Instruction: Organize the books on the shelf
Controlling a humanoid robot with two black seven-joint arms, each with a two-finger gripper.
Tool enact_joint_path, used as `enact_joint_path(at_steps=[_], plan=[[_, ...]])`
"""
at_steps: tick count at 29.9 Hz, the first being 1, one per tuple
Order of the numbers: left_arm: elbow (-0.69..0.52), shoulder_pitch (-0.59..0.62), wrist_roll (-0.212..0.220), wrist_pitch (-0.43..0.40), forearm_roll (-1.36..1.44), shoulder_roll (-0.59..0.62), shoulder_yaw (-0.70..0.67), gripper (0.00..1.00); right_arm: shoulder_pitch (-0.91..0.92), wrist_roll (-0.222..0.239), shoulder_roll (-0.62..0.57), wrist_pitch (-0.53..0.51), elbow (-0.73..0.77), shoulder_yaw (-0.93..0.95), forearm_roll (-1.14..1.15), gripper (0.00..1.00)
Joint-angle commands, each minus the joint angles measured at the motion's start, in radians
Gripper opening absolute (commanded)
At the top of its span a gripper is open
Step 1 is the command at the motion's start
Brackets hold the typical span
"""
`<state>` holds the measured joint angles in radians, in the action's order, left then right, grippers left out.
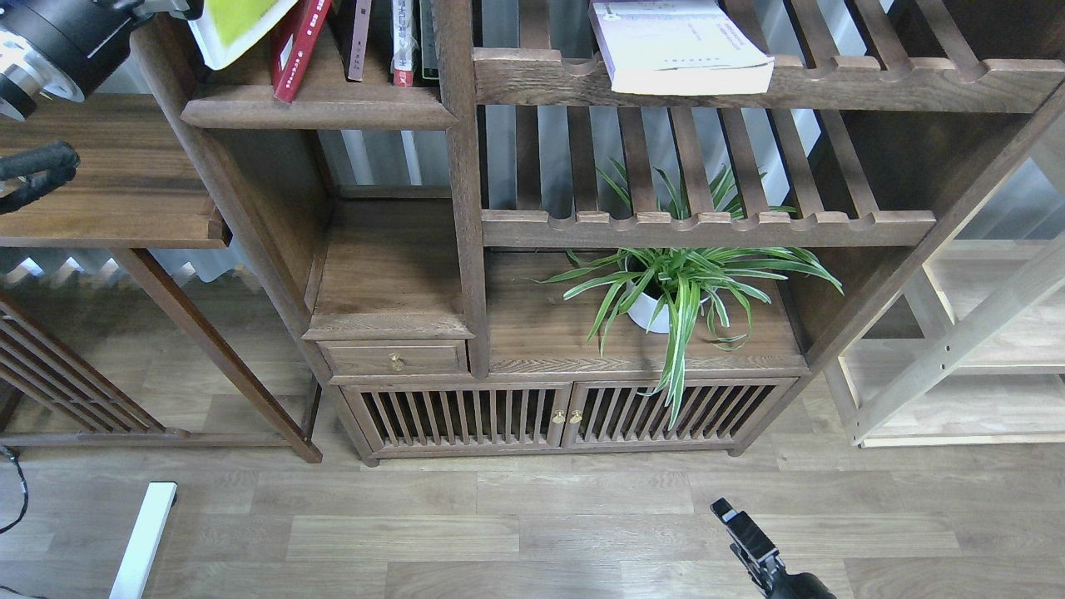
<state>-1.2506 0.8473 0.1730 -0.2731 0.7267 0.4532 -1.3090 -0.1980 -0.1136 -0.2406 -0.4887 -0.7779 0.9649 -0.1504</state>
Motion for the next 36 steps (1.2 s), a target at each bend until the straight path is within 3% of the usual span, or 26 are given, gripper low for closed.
enact_joint_path(at_steps=[1, 5, 10, 24, 36], plan=[[0.029, 0.006, -0.049, 0.002, 0.000, 0.004, 0.030, 0.00, -0.006, 0.000, -0.006, 0.000, 0.000, 0.000, 0.000, 0.99], [0.056, 0.029, -0.111, 0.000, 0.005, 0.012, 0.092, 0.00, -0.017, 0.000, -0.011, 0.000, 0.000, 0.000, -0.002, 0.99], [0.088, 0.081, -0.136, 0.003, 0.008, 0.004, 0.137, 0.00, -0.032, 0.000, -0.011, 0.000, 0.000, 0.000, -0.003, 0.99], [0.181, 0.113, -0.173, 0.052, 0.008, -0.024, 0.172, 0.00, -0.089, 0.000, -0.013, 0.000, 0.000, 0.001, -0.008, 0.99], [0.301, 0.222, -0.208, 0.068, 0.008, -0.102, 0.267, 0.00, -0.126, 0.000, -0.025, 0.000, 0.002, 0.003, -0.021, 0.99]])
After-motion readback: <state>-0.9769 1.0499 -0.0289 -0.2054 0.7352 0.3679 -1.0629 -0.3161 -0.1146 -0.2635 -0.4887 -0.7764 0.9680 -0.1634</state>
